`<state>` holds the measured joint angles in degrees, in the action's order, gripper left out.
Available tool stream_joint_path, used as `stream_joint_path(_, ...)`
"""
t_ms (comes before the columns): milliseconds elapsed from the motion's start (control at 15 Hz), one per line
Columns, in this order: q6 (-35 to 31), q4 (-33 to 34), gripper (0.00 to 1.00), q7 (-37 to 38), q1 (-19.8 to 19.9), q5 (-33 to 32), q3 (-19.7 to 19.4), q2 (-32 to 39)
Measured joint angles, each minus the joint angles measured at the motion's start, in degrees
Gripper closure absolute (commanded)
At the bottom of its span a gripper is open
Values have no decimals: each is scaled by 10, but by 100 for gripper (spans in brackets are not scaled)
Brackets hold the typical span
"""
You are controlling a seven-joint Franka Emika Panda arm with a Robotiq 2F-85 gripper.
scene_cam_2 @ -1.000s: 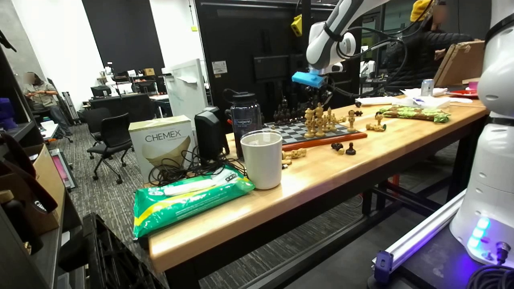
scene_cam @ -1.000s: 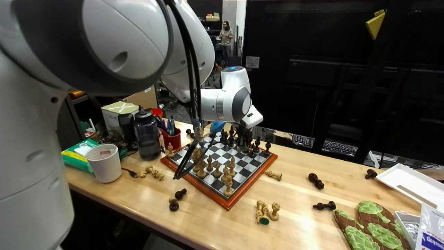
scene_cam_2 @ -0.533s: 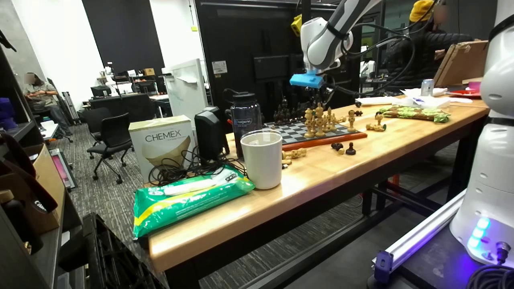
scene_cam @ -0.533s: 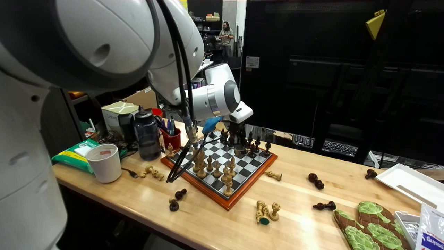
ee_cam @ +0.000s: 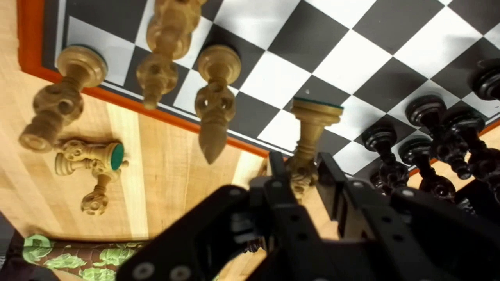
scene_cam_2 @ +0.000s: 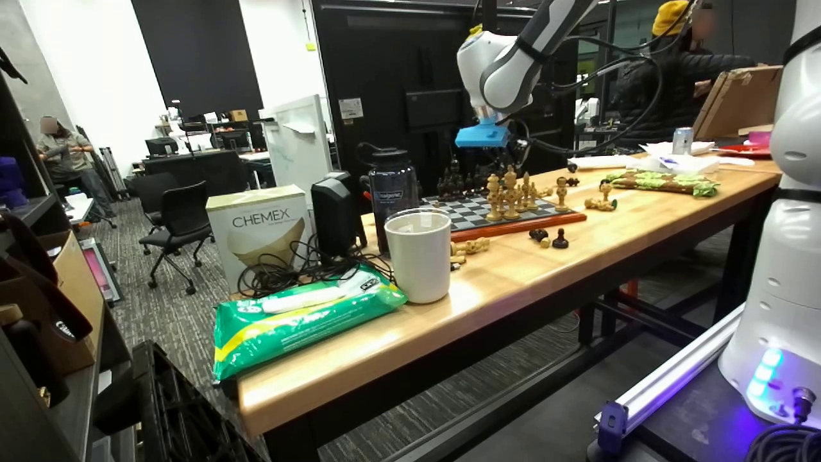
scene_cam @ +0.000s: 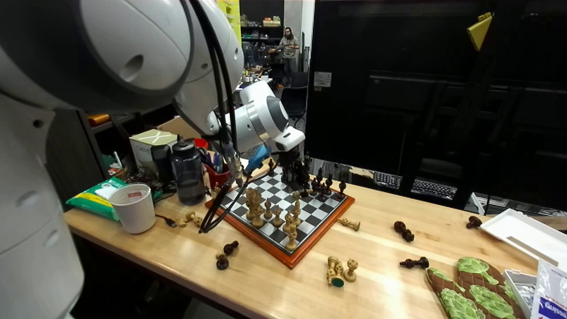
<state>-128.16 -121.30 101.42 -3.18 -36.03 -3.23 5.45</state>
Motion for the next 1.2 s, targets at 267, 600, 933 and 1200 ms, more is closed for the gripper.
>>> stream_joint_path(267, 45, 13, 94, 4, -7, -14, 21, 2)
stream_joint_path(600, 84, 34, 94, 7, -13, -51, 35, 14)
stream_joint_path(933, 98, 54, 94, 17, -22, -102, 38, 48)
stream_joint_path(1200, 103, 75, 94, 19, -29, -111, 38, 79)
